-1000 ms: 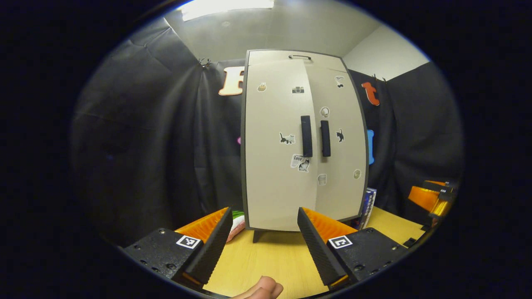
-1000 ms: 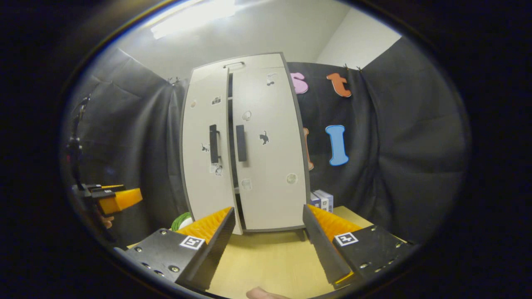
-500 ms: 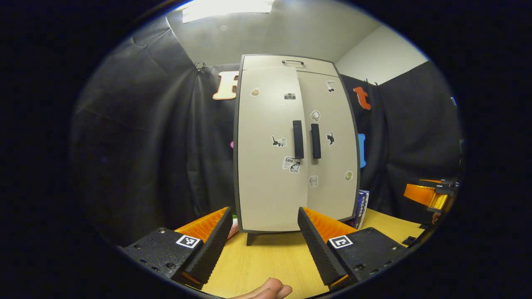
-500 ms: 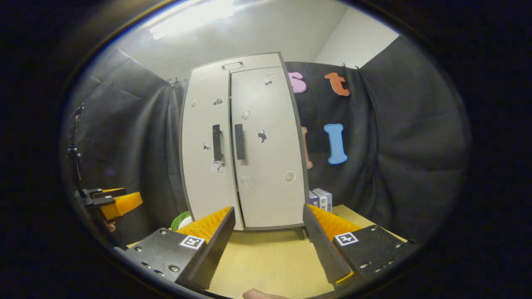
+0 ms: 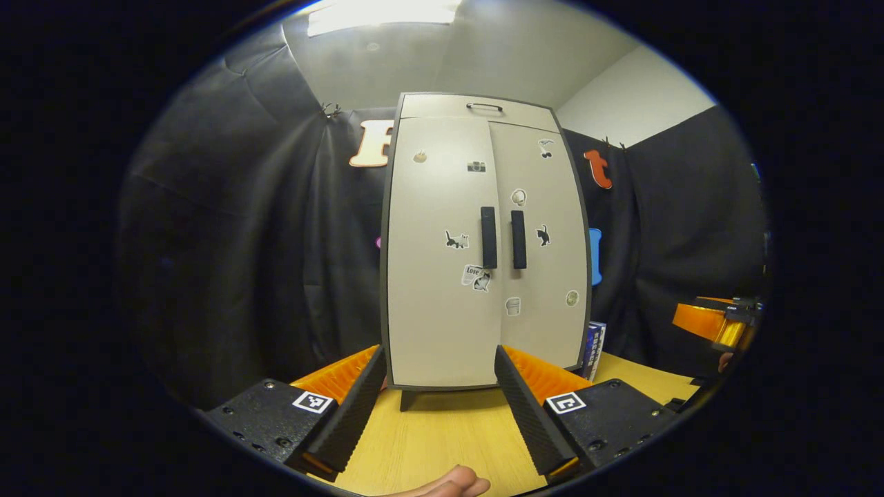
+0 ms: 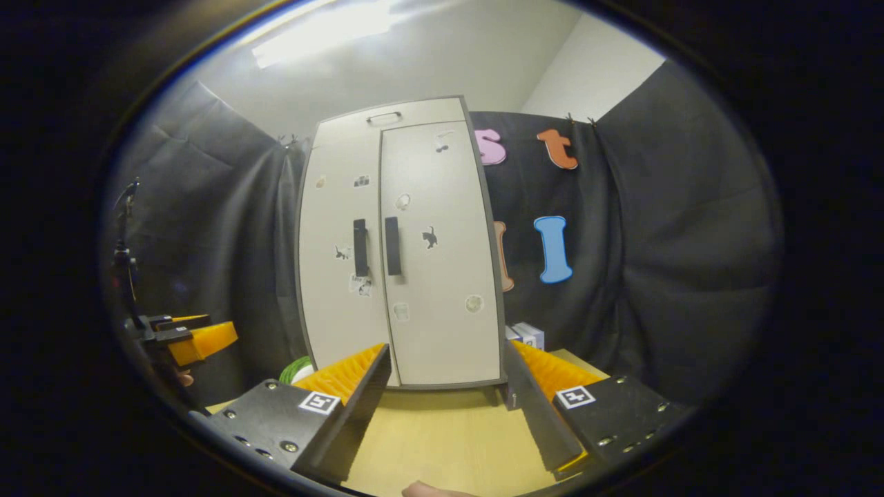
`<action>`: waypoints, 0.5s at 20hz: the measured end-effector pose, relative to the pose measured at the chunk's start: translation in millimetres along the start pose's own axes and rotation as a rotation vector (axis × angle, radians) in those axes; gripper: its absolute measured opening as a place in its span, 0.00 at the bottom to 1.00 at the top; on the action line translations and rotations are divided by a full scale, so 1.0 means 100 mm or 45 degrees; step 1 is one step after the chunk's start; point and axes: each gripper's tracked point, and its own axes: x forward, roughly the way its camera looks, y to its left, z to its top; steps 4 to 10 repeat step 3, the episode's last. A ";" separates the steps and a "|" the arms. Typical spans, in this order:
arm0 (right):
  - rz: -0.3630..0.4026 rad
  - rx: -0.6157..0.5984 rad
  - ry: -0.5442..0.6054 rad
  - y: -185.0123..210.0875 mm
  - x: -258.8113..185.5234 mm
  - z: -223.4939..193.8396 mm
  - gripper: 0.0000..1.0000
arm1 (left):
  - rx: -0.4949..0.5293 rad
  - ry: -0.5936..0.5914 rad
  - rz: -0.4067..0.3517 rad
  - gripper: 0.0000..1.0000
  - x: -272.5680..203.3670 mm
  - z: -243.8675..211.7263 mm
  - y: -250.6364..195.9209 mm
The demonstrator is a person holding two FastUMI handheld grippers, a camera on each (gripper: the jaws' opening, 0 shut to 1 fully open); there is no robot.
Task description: Grab one shoe with the right hand and put it into the shoe cabinet, grab the other shoe with the left hand and put it into the shoe cabinet; then close the right door with the right hand and the left door with the left hand.
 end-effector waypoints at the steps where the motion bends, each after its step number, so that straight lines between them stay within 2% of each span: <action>1: 0.004 -0.004 -0.003 0.00 0.00 0.00 0.98 | 0.002 0.015 0.006 0.96 0.00 -0.03 0.00; 10: 0.009 -0.015 -0.003 -0.01 -0.01 0.00 0.98 | 0.009 0.033 0.017 0.97 0.03 -0.05 0.00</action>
